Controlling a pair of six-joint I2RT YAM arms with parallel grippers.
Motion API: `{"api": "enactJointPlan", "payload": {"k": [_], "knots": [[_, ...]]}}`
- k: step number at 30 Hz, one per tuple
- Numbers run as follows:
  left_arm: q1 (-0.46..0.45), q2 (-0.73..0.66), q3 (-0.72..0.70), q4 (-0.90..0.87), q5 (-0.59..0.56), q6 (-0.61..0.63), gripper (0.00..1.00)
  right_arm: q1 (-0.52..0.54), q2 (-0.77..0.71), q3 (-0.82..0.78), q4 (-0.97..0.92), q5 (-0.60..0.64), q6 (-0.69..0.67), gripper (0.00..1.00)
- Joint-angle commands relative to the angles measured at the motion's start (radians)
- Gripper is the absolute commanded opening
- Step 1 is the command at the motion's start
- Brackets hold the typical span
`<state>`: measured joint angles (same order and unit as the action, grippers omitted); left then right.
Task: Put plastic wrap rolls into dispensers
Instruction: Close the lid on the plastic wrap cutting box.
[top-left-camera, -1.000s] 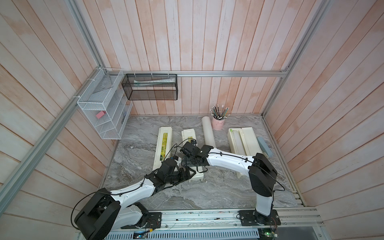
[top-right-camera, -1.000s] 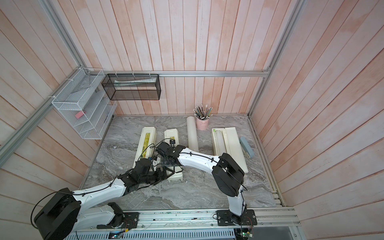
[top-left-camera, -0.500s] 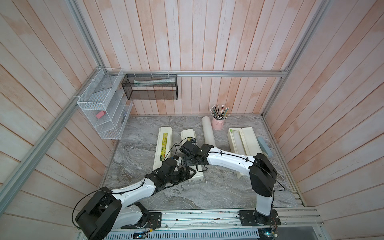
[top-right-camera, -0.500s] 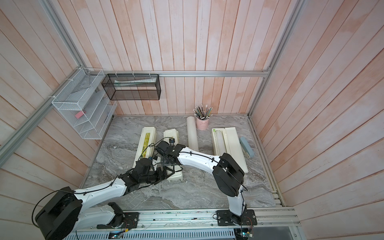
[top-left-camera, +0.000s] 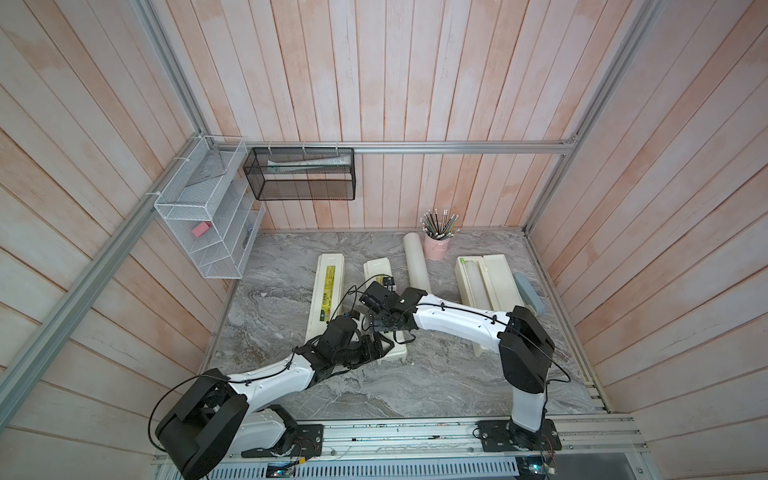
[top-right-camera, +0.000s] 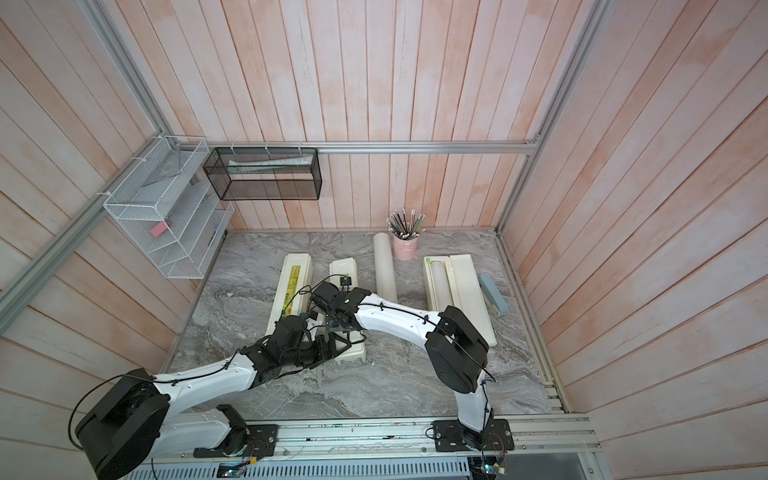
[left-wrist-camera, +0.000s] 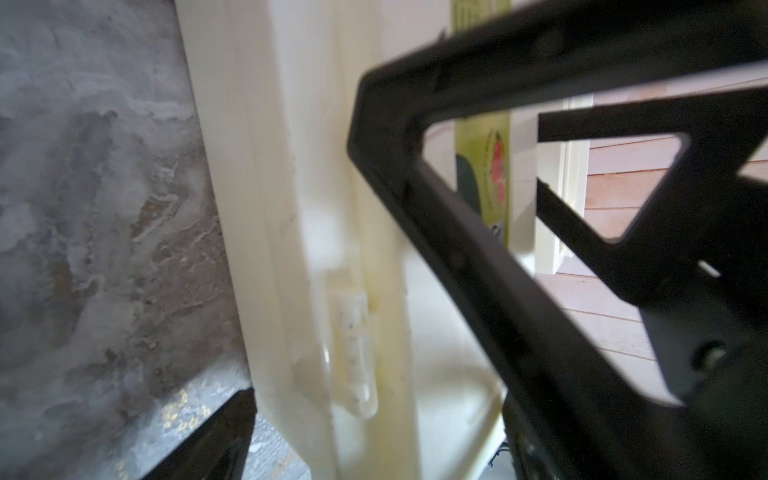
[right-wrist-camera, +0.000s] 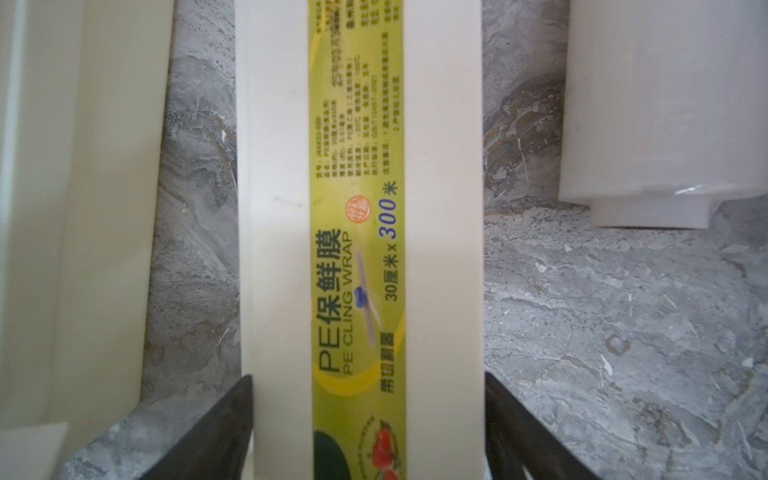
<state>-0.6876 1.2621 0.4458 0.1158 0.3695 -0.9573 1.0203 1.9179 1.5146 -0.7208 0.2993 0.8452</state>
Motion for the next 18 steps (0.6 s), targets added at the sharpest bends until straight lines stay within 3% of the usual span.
{"api": "enactJointPlan", "payload": {"k": [1,6,11,18], "knots": [[0.002,0.051,0.031,-0.1,-0.062,0.034,0.94,0.004,-0.013,-0.009,-0.05,0.023,0.003,0.87],[0.0,0.089,0.035,-0.089,-0.042,0.035,0.93,-0.002,-0.087,-0.043,0.004,0.014,-0.01,0.98],[0.0,0.107,0.036,-0.078,-0.05,0.036,0.92,-0.027,-0.175,-0.117,0.065,-0.026,-0.025,0.96],[0.001,0.123,0.043,-0.068,-0.051,0.055,0.91,-0.086,-0.336,-0.352,0.238,-0.17,-0.073,0.89]]}}
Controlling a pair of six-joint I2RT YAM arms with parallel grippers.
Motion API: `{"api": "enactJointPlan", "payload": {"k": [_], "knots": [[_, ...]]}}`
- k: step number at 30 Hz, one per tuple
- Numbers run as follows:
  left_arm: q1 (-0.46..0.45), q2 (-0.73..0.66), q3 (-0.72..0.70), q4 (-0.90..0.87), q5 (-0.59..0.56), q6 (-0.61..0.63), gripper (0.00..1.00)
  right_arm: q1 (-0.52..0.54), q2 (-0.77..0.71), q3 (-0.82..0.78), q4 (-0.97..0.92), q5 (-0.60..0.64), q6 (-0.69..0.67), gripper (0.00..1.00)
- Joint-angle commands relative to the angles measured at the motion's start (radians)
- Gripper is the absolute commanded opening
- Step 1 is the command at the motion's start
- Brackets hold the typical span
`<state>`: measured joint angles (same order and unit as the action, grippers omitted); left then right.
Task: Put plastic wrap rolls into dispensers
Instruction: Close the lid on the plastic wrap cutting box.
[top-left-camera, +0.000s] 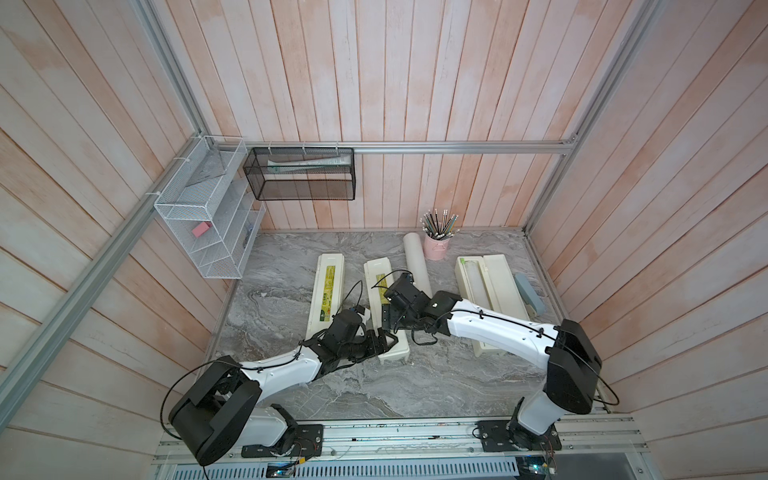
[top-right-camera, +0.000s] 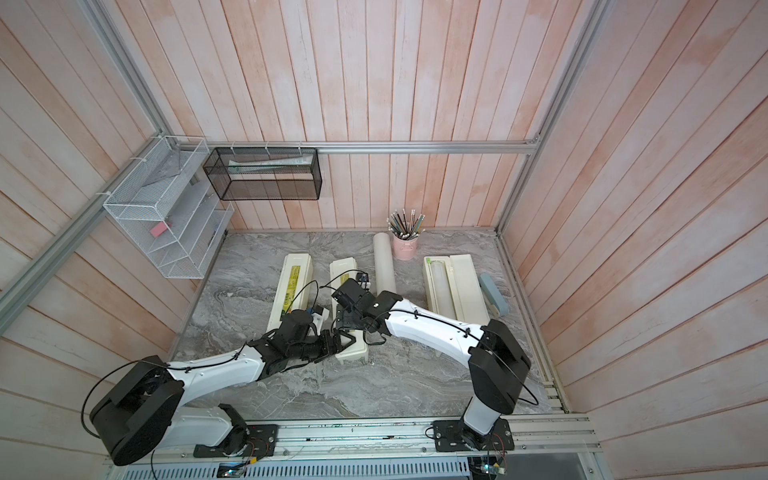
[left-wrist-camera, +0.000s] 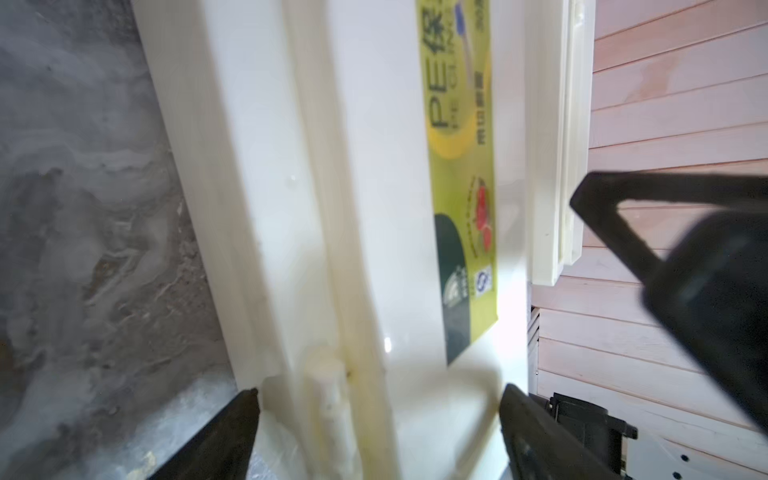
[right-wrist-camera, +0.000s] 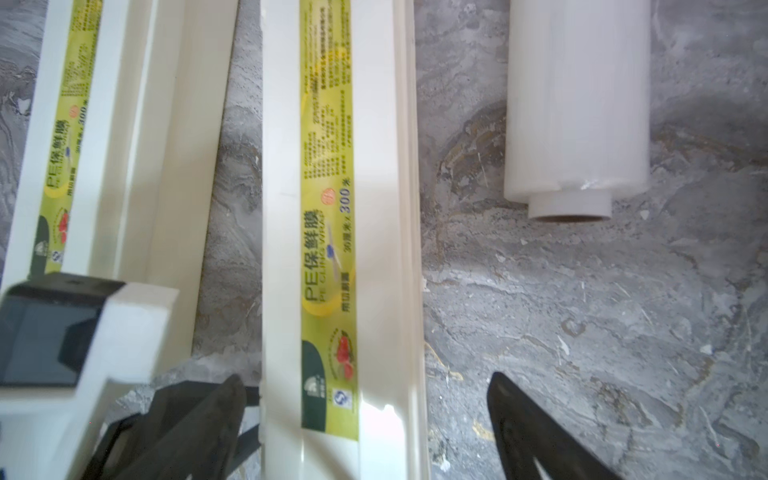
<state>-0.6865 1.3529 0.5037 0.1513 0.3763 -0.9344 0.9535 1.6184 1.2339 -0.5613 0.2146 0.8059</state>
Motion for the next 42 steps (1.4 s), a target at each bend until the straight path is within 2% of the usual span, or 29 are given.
{"api": "enactJointPlan", "payload": {"k": [1,9,18,26,34,42], "knots": [[-0.001,0.031,-0.014,-0.104,-0.059,0.035,0.91,-0.025,-0.059,-0.111,0.112,-0.107,-0.041,0.88],[0.0,0.044,-0.01,-0.082,-0.044,0.055,0.88,-0.095,-0.182,-0.386,0.421,-0.305,-0.032,0.8],[-0.002,0.063,-0.005,-0.059,-0.033,0.083,0.83,-0.125,-0.115,-0.467,0.635,-0.449,0.003,0.74],[-0.002,0.072,0.019,-0.082,-0.037,0.106,0.82,-0.125,-0.097,-0.5,0.691,-0.51,0.05,0.64],[-0.002,0.092,0.045,-0.092,-0.036,0.136,0.82,-0.125,-0.074,-0.545,0.725,-0.577,0.093,0.61],[-0.002,0.127,0.101,-0.167,-0.031,0.173,0.82,-0.132,-0.053,-0.592,0.747,-0.594,0.137,0.55]]}}
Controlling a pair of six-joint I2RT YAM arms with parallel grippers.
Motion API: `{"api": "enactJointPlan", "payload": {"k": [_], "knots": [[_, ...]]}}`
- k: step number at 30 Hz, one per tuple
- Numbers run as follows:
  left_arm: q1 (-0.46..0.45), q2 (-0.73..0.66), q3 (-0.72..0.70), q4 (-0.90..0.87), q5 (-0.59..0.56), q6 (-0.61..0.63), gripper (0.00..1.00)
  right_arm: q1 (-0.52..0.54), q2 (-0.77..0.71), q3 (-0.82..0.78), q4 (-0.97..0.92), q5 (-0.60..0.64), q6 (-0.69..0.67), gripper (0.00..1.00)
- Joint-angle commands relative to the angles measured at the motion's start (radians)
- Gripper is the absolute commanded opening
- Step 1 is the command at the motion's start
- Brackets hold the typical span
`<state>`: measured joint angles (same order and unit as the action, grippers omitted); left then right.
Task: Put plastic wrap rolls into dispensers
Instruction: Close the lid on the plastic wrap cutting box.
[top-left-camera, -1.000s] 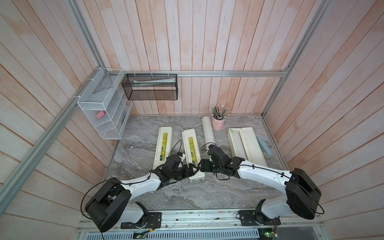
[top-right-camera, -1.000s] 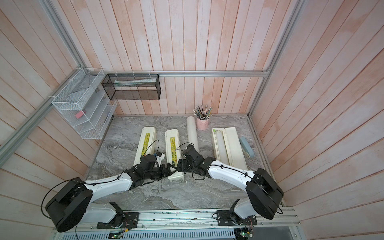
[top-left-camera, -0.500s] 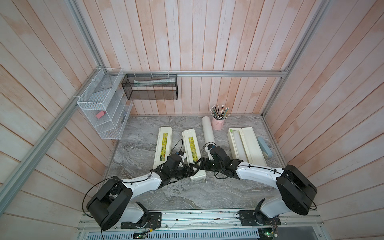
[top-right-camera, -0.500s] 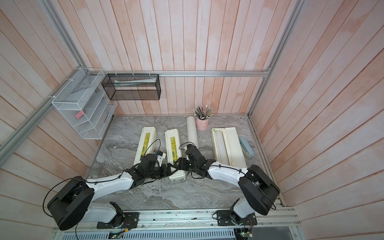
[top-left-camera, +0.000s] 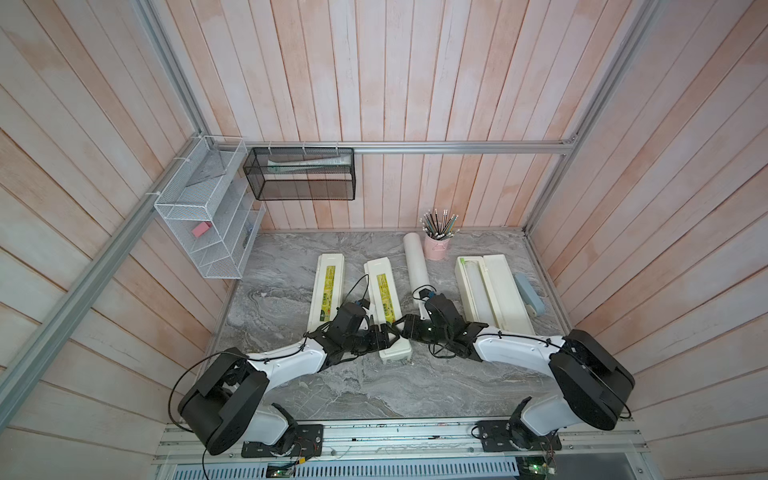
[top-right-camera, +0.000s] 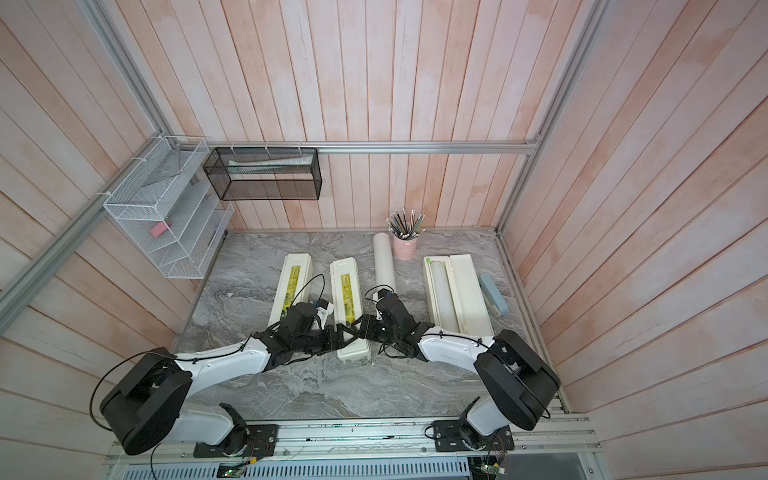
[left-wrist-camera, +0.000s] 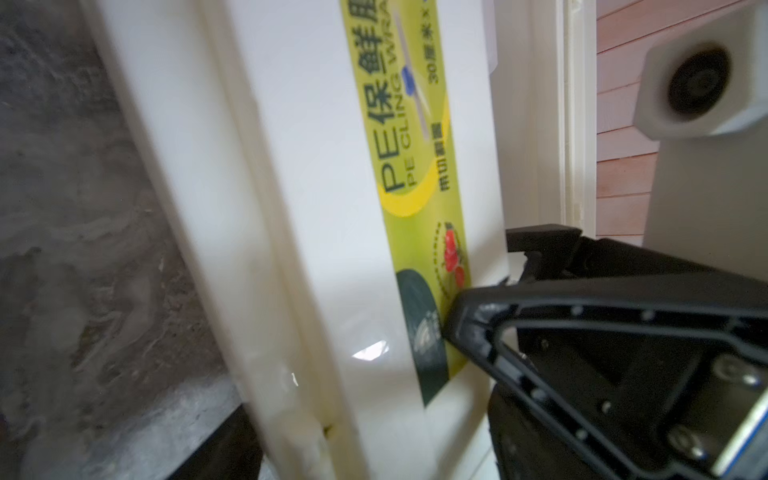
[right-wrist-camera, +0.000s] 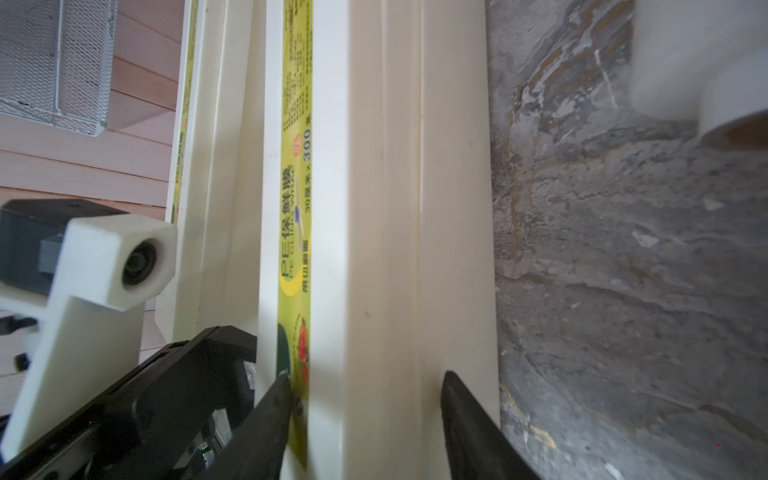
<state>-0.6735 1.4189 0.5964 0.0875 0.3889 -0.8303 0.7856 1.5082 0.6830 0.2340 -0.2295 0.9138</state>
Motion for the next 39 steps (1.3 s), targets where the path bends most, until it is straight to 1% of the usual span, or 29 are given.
{"api": "enactJointPlan", "payload": {"k": [1,3,4,6,7,13,14,16,17,24,29,39], "knots": [[-0.015,0.055,0.015,-0.113,-0.046,0.071,0.82,0.036,0.057,-0.046,-0.047,-0.15,0.031,0.56],[-0.015,0.036,0.021,-0.117,-0.044,0.065,0.79,0.037,0.052,-0.055,-0.048,-0.146,0.033,0.56],[-0.015,0.029,0.023,-0.117,-0.042,0.063,0.79,0.035,0.049,-0.054,-0.054,-0.143,0.032,0.57],[-0.015,0.011,0.034,-0.127,-0.032,0.057,0.79,0.033,0.038,-0.056,-0.068,-0.132,0.027,0.69],[-0.015,0.005,0.041,-0.135,-0.03,0.056,0.79,0.033,0.031,-0.056,-0.074,-0.126,0.027,0.71],[-0.017,-0.026,0.06,-0.162,-0.027,0.053,0.79,0.013,-0.015,-0.055,-0.115,-0.111,0.013,0.73],[-0.017,-0.027,0.065,-0.167,-0.025,0.051,0.79,0.009,-0.02,-0.056,-0.117,-0.117,0.011,0.74],[-0.017,-0.036,0.071,-0.166,-0.021,0.045,0.79,0.003,-0.027,-0.053,-0.123,-0.127,0.007,0.81],[-0.017,-0.042,0.071,-0.16,-0.019,0.041,0.79,0.002,-0.03,-0.054,-0.128,-0.132,0.004,0.82],[-0.02,-0.067,0.07,-0.131,-0.009,0.009,0.79,-0.023,-0.047,-0.064,-0.131,-0.129,0.005,0.82],[-0.024,-0.092,0.059,-0.09,0.003,-0.022,0.79,-0.035,-0.051,-0.073,-0.11,-0.145,0.011,0.81],[-0.028,-0.131,0.045,-0.081,-0.01,-0.041,0.81,-0.057,-0.054,-0.096,-0.061,-0.185,0.023,0.8]]}}
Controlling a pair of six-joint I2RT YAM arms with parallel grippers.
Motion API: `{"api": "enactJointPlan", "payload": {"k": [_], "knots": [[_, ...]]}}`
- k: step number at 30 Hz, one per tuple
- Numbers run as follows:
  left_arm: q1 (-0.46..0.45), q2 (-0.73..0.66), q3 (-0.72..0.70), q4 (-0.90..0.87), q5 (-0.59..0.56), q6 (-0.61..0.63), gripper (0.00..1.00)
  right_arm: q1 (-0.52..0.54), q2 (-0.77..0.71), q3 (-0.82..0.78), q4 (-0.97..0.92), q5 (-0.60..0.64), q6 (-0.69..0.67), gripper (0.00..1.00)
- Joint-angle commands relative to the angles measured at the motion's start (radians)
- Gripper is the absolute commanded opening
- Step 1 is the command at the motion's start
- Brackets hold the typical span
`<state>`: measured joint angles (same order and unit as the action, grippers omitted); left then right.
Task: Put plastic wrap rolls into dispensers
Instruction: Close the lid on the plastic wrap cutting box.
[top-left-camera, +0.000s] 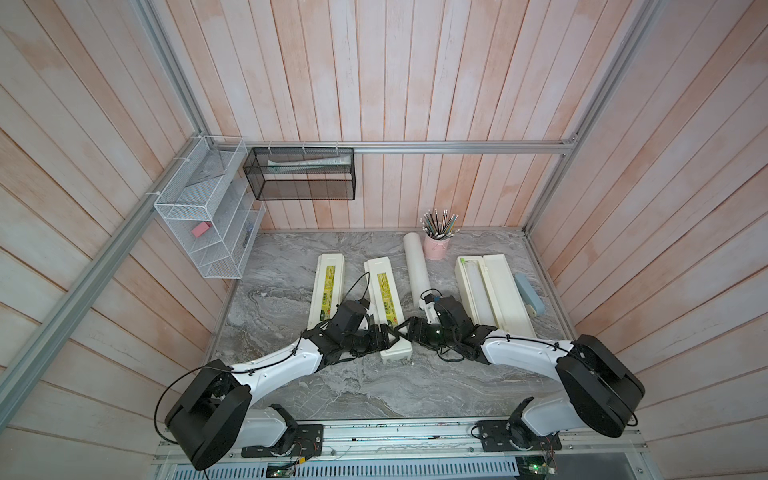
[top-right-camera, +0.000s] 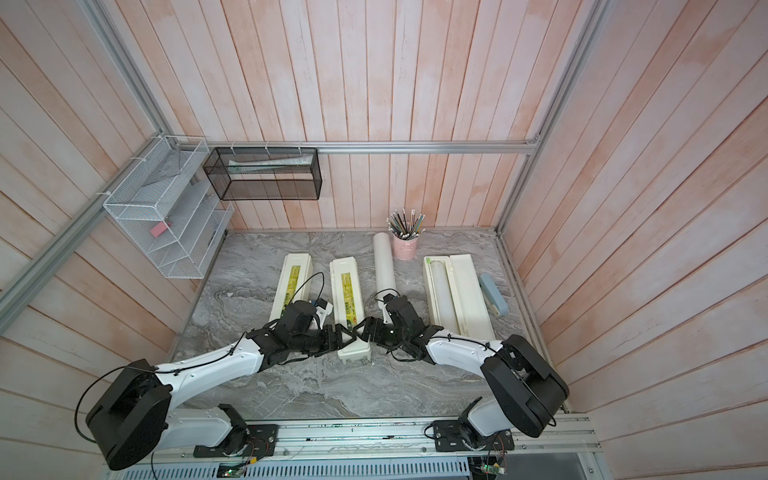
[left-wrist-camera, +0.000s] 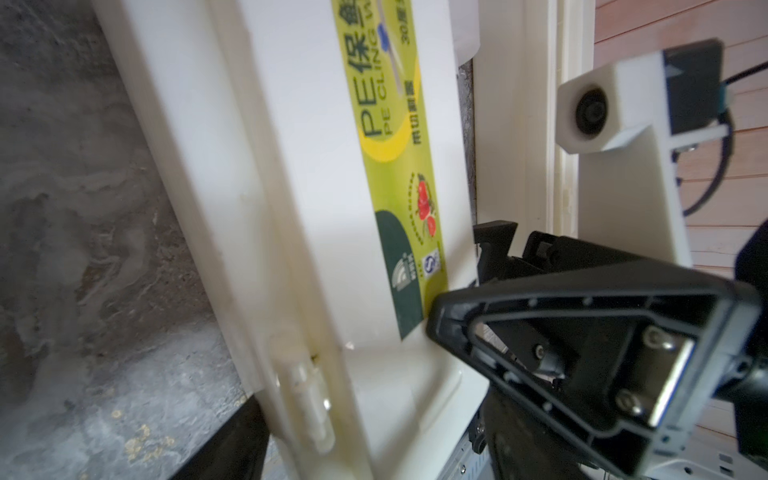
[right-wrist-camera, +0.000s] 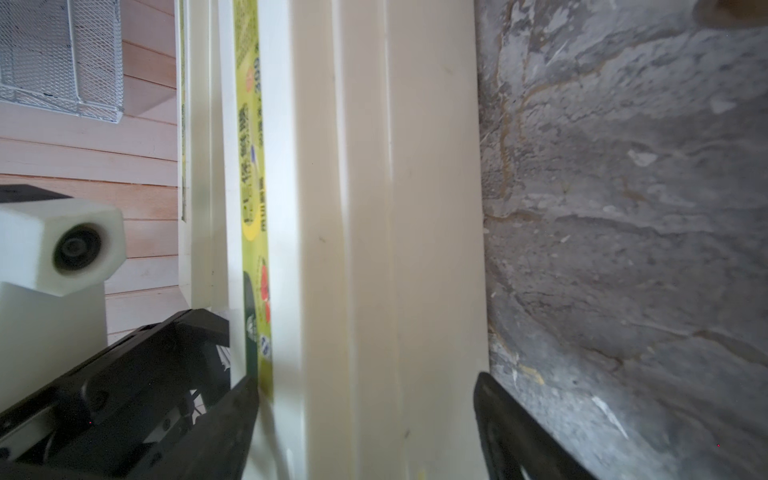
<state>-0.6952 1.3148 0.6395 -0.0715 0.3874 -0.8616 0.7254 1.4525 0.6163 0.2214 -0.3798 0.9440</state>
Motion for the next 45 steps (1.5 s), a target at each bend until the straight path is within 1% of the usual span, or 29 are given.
{"api": "enactJointPlan", "payload": {"k": [1,7,22,26,28,30,33,39,45], "knots": [[-0.006,-0.022,-0.001,0.078,-0.009,-0.01,0.81,0.004,0.002,-0.028,-0.048,-0.036,-0.006,0.8],[-0.006,0.016,-0.01,0.096,-0.003,-0.013,0.81,0.004,0.01,-0.015,-0.063,-0.046,-0.016,0.79],[-0.019,0.065,0.049,-0.002,-0.025,0.032,0.8,0.003,0.053,-0.009,-0.059,-0.08,-0.021,0.77],[-0.026,0.074,0.054,-0.001,-0.03,0.036,0.79,0.004,0.059,-0.014,-0.059,-0.085,-0.022,0.77],[-0.027,0.076,0.057,0.001,-0.022,0.038,0.79,0.003,0.052,-0.016,-0.059,-0.086,-0.021,0.8],[-0.028,0.069,0.059,-0.001,-0.026,0.038,0.78,0.004,0.034,-0.018,-0.063,-0.087,-0.021,0.86],[-0.029,0.054,0.066,-0.014,-0.035,0.041,0.78,0.003,-0.013,-0.009,-0.107,-0.051,-0.028,0.91],[-0.03,0.045,0.086,-0.022,-0.033,0.045,0.78,-0.004,-0.108,0.019,-0.196,0.029,-0.044,0.93],[-0.032,0.049,0.094,-0.024,-0.031,0.051,0.78,-0.024,-0.14,0.003,-0.191,0.026,-0.035,0.93]]}}
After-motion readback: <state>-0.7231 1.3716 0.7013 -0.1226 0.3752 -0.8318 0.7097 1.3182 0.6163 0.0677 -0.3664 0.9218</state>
